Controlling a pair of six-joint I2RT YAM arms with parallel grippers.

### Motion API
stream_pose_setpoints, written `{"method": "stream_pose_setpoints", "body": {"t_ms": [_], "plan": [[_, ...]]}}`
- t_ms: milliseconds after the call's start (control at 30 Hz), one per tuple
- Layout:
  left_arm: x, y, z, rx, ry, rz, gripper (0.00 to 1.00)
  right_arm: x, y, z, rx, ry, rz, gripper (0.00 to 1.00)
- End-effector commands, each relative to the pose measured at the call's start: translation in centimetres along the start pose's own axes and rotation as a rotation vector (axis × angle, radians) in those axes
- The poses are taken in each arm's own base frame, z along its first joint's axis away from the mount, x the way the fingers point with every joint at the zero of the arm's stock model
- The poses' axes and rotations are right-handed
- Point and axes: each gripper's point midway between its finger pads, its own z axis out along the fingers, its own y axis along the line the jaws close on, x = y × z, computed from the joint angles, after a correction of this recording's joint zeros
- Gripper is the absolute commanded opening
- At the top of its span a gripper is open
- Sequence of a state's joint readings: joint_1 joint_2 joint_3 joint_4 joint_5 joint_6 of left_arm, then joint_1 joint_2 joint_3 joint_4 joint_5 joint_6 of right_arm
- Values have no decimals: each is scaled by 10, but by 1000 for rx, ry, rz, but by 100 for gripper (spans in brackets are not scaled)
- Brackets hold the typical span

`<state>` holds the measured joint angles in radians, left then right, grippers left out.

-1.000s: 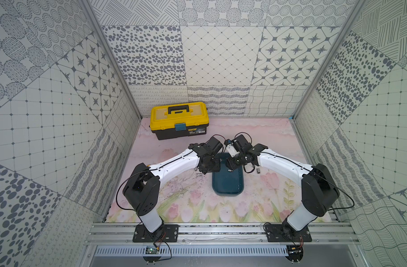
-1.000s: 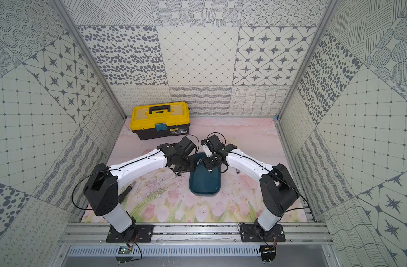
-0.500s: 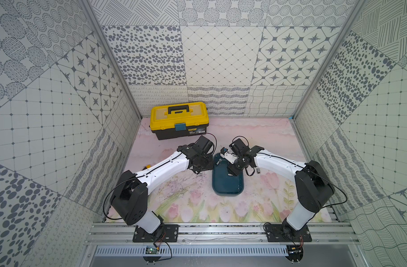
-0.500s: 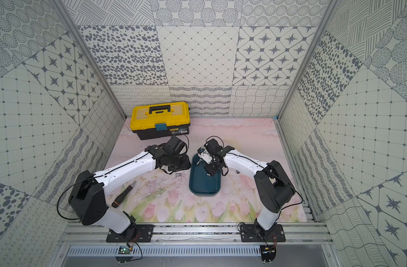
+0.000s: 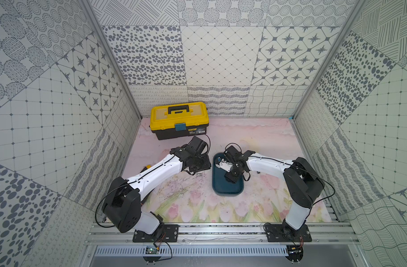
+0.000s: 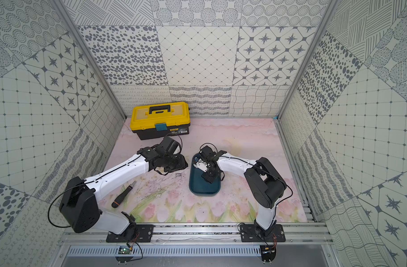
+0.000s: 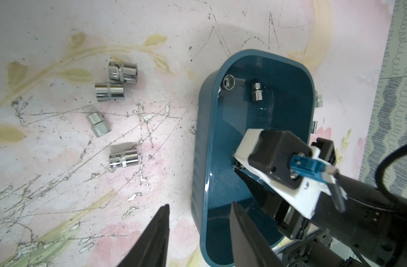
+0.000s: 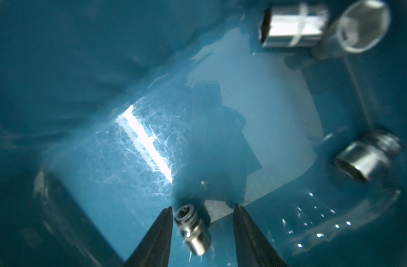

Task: Take out the socket from the storage box
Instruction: Pick up the socket head from the storage box.

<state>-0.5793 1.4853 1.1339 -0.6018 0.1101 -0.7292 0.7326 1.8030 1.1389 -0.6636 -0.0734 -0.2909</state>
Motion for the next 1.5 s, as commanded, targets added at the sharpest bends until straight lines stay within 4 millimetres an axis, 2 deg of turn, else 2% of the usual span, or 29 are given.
{"method": "stream_pose_setpoints", "body": {"t_ms": [0,433,533,733,867,1133,1333,1467], "plan": [[-4,-7,-3,58,-10,-11,47,8,1,9,26,34,-30,41],[-6,-3,-6,79,-20,-36,48,11,-4,12,67,52,-32,24],[-6,-3,-6,82,-21,-39,48,11,-4,12,68,48,-26,15],[-7,-4,-6,82,-22,-39,48,7,-8,6,86,29,-12,9],[-8,-4,-6,82,-23,-38,48,-6,-15,-15,99,-37,24,7],[-8,-5,-4,85,-17,-41,48,-24,-33,-85,67,-223,168,7],[-9,-6,-1,88,-11,-43,49,-14,-65,-129,98,-306,318,9],[-8,-7,0,90,-8,-45,49,5,-89,-125,163,-276,415,11]]}}
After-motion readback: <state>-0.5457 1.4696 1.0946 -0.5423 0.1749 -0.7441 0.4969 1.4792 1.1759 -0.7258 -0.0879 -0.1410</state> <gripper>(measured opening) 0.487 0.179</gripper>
